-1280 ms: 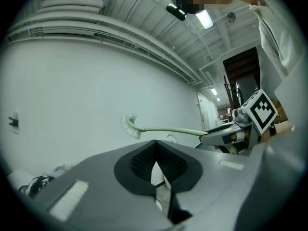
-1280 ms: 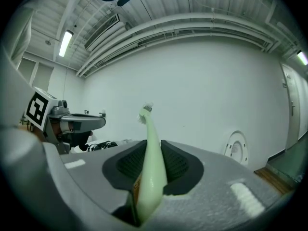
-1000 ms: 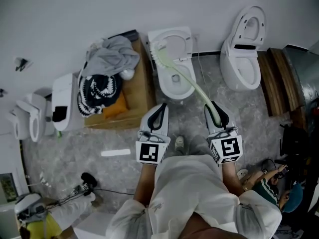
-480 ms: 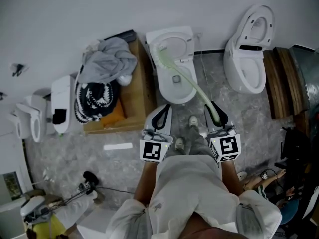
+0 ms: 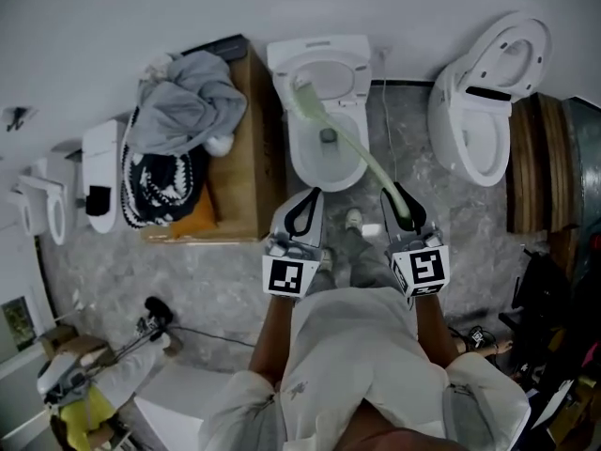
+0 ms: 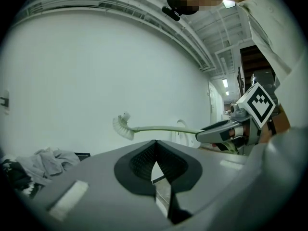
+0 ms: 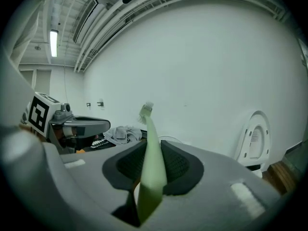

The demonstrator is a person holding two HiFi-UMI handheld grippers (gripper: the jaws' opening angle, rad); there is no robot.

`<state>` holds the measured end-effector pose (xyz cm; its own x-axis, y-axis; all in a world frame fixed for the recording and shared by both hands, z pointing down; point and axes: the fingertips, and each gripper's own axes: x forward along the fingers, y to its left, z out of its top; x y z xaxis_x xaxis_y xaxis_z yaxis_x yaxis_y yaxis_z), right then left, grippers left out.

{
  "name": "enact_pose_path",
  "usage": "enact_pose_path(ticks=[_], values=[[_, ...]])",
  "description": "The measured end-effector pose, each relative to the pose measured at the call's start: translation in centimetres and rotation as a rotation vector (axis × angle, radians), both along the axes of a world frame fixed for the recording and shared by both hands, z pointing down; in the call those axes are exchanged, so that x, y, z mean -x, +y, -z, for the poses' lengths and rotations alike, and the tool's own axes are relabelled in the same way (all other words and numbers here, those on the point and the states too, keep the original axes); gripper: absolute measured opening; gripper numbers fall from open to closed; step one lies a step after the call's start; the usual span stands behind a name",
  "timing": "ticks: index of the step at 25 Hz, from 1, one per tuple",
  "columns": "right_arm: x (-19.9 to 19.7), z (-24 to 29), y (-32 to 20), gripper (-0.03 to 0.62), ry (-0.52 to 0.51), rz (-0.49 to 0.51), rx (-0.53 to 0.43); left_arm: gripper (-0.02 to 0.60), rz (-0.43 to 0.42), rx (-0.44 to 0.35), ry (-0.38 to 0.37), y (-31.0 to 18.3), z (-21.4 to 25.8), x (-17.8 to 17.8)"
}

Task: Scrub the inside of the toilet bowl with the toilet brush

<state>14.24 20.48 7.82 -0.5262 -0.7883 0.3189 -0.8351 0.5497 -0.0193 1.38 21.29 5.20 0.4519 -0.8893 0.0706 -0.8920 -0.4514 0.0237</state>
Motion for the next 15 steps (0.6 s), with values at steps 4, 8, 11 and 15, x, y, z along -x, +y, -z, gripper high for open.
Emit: enact_pose_path(ticks=[4, 8, 11, 15], values=[[-0.3, -2.2, -3.1, 0.091, -0.004, 0.039, 0.036, 0.020, 0.058, 0.059, 0.014, -3.2, -2.6, -0.3], [-0.1, -4.9, -5.5, 0.091, -0.019, 0.068, 0.072, 0.020, 0.098, 0.088, 0.004, -5.6, -5.0, 0.1], [0.0, -7.5, -7.1, 0.091, -0.012, 0.079, 0.102, 0.020, 0.116, 0.107, -0.008, -7.5, -7.3, 0.6], [-0.4, -11.4, -8.3, 0.091, 0.016, 0.088, 0.163, 0.020, 0.133, 0.150, -0.013, -9.0, -11.0, 0.8]])
